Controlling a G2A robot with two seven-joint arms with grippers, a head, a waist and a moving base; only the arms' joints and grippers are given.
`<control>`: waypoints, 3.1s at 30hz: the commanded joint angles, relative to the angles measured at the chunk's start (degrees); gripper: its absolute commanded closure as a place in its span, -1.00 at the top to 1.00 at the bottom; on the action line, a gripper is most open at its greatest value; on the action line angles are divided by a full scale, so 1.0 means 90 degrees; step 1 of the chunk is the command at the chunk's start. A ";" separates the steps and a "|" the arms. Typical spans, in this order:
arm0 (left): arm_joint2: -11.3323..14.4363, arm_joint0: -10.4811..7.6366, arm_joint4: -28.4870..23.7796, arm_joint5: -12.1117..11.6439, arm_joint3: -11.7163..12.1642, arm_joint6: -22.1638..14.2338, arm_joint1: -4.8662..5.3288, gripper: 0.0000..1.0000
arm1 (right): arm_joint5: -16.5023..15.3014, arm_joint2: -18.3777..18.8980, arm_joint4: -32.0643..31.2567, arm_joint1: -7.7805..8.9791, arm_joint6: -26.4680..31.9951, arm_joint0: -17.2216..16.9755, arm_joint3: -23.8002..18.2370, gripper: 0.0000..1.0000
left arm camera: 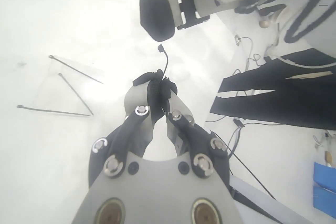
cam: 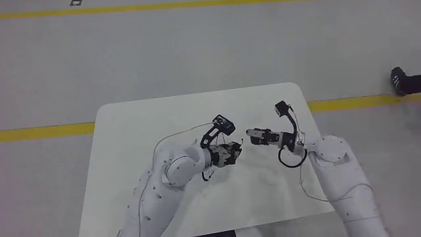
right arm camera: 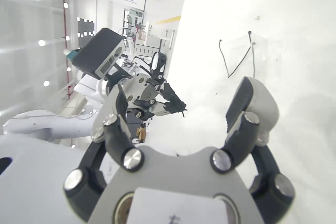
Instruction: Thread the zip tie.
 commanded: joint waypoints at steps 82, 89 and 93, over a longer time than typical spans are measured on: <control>0.0694 -0.1102 -0.6246 0.0531 0.1096 -0.1021 0.1262 -1.00 | -0.0011 -0.0857 0.2801 0.0330 0.1551 0.0297 0.0428 -0.24; 0.0826 -0.1179 -0.6291 0.0661 0.1152 -0.1021 0.1344 -1.00 | -0.0011 -0.0956 0.2701 0.0392 0.1551 0.0329 0.0425 -0.30; 0.0936 -0.1249 -0.6331 0.0693 0.1233 -0.0987 0.1374 -1.00 | -0.0011 -0.1006 0.2620 0.0418 0.1551 0.0359 0.0439 -0.38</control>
